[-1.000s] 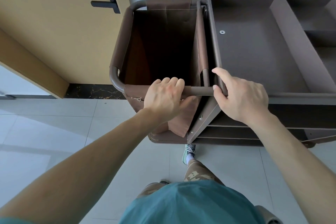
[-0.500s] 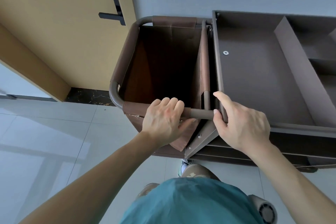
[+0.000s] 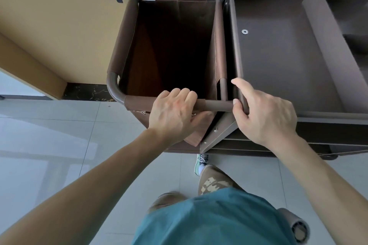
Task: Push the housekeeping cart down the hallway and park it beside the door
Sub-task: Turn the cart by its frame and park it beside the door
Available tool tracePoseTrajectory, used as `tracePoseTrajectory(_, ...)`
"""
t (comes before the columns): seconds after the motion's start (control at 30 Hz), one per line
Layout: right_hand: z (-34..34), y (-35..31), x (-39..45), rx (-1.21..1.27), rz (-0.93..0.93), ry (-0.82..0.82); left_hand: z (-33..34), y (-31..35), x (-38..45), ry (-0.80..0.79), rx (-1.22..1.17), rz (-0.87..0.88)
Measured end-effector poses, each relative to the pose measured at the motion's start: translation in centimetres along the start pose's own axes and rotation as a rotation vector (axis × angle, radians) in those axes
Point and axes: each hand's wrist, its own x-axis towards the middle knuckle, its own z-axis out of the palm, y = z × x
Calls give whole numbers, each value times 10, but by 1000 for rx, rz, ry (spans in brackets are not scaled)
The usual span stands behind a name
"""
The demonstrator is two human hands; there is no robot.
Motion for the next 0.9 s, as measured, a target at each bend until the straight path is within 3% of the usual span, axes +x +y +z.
tracePoseTrajectory(0.6, 6, -2, 6, -14, 4, 78, -4, 4, 2, -32, 35, -31)
tracePoseTrajectory(0.9, 2, 0, 5, -18, -54, 28, -13, 6, 25, -311, 27, -29)
